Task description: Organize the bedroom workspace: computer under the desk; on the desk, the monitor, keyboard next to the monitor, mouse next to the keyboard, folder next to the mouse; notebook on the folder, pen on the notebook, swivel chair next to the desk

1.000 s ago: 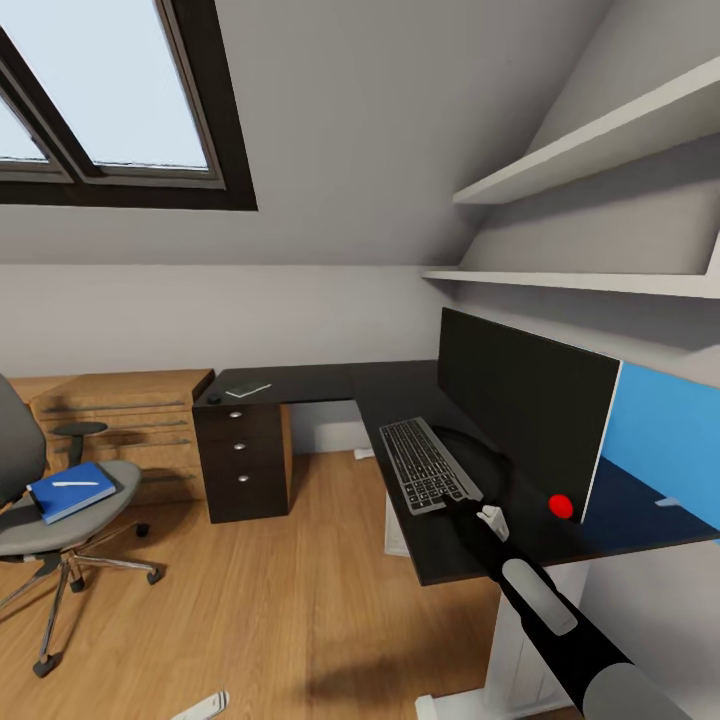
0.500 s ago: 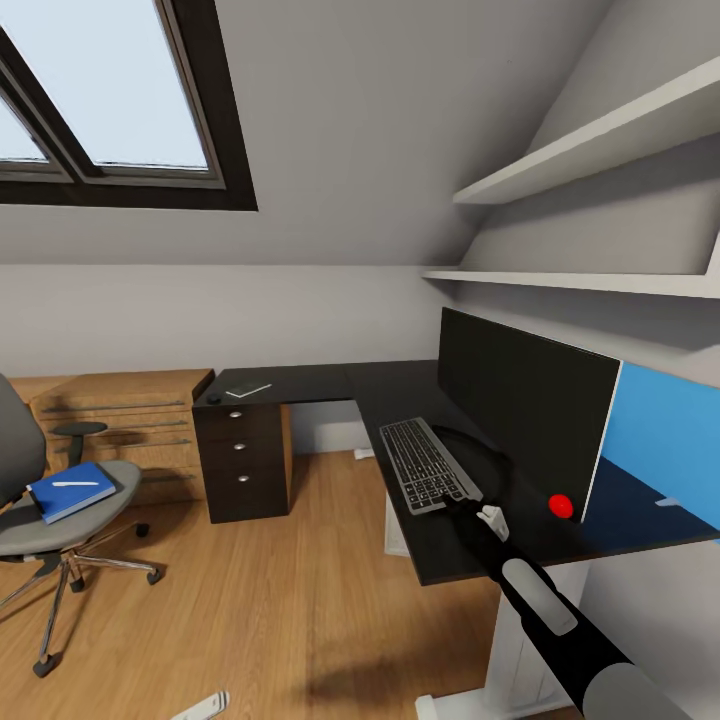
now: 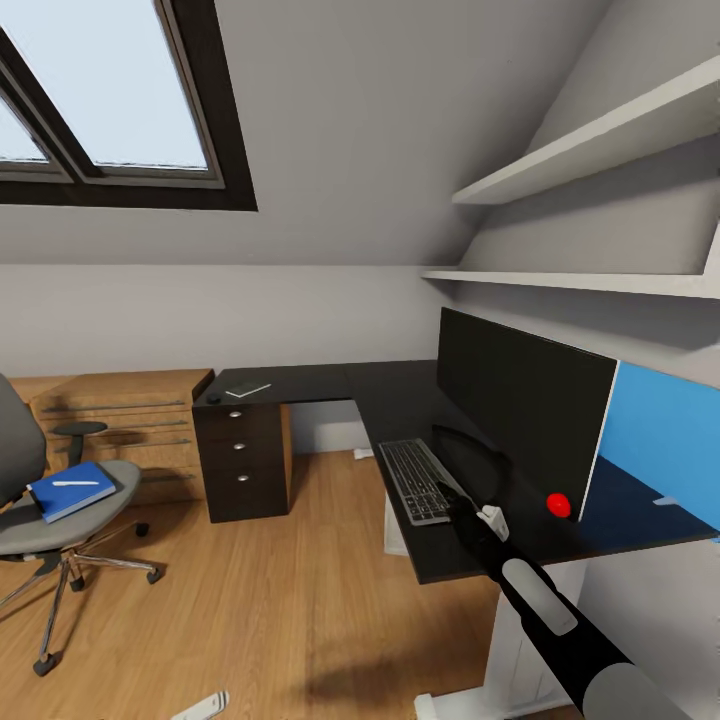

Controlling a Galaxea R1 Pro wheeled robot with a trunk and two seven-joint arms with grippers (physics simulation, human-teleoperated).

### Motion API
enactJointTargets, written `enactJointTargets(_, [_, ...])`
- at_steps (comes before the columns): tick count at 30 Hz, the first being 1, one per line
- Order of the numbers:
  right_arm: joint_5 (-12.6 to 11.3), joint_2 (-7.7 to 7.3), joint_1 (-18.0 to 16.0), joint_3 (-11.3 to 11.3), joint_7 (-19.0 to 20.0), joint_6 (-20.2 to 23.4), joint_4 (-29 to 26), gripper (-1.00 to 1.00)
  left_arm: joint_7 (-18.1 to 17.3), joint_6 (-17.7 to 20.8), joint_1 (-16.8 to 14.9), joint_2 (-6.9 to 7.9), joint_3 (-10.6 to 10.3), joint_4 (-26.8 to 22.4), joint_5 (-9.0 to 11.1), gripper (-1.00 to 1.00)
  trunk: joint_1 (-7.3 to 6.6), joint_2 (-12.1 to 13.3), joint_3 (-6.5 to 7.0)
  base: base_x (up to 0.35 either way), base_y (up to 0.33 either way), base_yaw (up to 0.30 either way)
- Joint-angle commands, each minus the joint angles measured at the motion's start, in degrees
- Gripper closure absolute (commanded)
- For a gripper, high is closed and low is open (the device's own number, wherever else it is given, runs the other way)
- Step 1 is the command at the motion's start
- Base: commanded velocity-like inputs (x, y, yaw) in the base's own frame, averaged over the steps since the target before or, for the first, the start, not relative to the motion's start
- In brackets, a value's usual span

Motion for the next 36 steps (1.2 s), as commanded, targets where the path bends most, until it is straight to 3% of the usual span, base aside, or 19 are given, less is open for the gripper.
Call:
enactJointTargets(1, [-0.6, -0.06, -0.1, 0.2, 0.2, 0.0, 0.0, -1.00, 0.1, -0.2, 0.0, -0.01, -0.1, 0.0, 0.3, -1.00, -0.01, 0.0, -0.07, -0.145, -0.140, 0.000])
enactJointTargets(23, [-0.5, -0.06, -0.1, 0.2, 0.2, 0.0, 0.0, -1.00, 0.2, -0.3, 0.0, -0.01, -0.1, 0.0, 0.3, -1.00, -0.01, 0.0, -0.07, -0.047, -0.066, 0.000])
enactJointTargets(31, [-0.3, 0.07, -0.1, 0.5, 0.2, -0.1, 0.0, -1.00, 0.2, -0.2, 0.0, -0.01, -0.1, 0.0, 0.3, -1.00, -0.01, 0.0, -0.07, -0.272, -0.001, 0.000])
enactJointTargets(33, [1.5, 0.32, -0.1, 0.7, 0.2, -0.9, 0.0, -1.00, 0.3, -0.1, 0.0, -0.01, -0.1, 0.0, 0.3, -1.00, -0.01, 0.0, -0.07, -0.332, -0.038, 0.000])
enactJointTargets(34, [5.7, 0.94, -0.1, 0.8, 0.1, -2.9, 0.0, -1.00, 0.3, -0.1, 0.0, -0.01, -0.1, 0.1, 0.3, -1.00, -0.01, 0.0, -0.07, -0.334, -0.072, 0.000])
enactJointTargets(35, [7.2, 1.23, -0.1, 0.8, 0.1, -3.7, 0.0, -1.00, 0.4, -0.1, 0.0, -0.01, -0.1, 0.1, 0.3, -1.00, -0.01, 0.0, -0.07, -0.334, -0.081, 0.000])
enactJointTargets(36, [10.3, 1.91, -0.1, 0.8, 0.0, -5.4, 0.0, -1.00, 0.4, -0.1, 0.0, -0.01, -0.1, 0.1, 0.3, -1.00, -0.01, 0.0, -0.07, -0.335, -0.085, 0.000])
